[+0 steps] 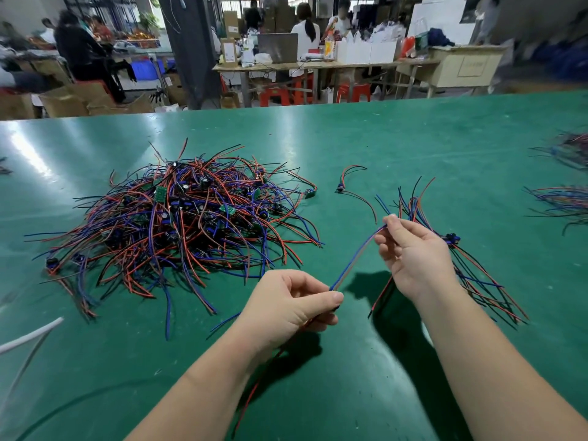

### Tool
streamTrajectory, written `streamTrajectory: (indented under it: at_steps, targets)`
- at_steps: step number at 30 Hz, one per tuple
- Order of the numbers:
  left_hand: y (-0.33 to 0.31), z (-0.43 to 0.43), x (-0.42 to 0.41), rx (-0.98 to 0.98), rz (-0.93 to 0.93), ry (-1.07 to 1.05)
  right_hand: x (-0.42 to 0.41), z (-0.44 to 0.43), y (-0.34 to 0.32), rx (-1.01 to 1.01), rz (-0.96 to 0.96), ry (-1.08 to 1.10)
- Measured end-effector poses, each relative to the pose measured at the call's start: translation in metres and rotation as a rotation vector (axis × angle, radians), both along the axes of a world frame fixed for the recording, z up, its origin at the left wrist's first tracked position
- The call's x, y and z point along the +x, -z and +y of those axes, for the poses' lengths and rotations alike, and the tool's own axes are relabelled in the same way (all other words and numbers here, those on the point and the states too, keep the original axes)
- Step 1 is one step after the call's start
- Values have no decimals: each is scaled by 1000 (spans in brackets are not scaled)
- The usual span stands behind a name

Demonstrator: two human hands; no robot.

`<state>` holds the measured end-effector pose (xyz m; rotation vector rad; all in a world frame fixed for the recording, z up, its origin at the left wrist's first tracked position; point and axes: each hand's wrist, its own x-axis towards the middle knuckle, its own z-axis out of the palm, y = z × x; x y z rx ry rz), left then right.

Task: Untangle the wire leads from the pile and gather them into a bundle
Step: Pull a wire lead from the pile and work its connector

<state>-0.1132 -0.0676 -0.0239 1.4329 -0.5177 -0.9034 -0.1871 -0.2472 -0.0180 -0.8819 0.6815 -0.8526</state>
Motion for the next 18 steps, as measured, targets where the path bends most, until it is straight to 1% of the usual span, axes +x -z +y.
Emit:
streamTrajectory:
  at_steps: [3, 5, 7, 8, 9, 10, 11, 14, 15, 16, 18]
  targets:
    - [1, -1, 3, -56, 15, -116, 8, 12, -1, -29, 44, -69]
    - [2, -2, 8, -105, 32, -216, 10, 25, -2, -97, 120, -216]
    - [5, -3, 11, -134, 34, -278, 11, 39, 2, -264, 171, -448]
    - [7, -3, 12, -133, 20, -283, 11, 46, 4, -383, 195, -539]
    - [9, -3, 13, -121, -8, -277, 10, 51, 5, -515, 234, -586]
    - [11, -3, 14, -105, -45, -269, 9, 54, 5, -632, 280, -587]
    - [11, -3, 15, -92, -78, -259, 9, 54, 5, -704, 314, -555]
    - [11, -1, 19, -70, -204, -189, 10, 46, 3, -755, 385, -393]
    - [11, 1, 20, -48, -296, -184, 11, 43, 3, -792, 428, -320]
    - [11, 2, 21, -8, -435, -205, 10, 38, 4, -861, 494, -236]
    - [12, 5, 25, 107, -799, -325, 7, 27, 3, -1040, 674, -75]
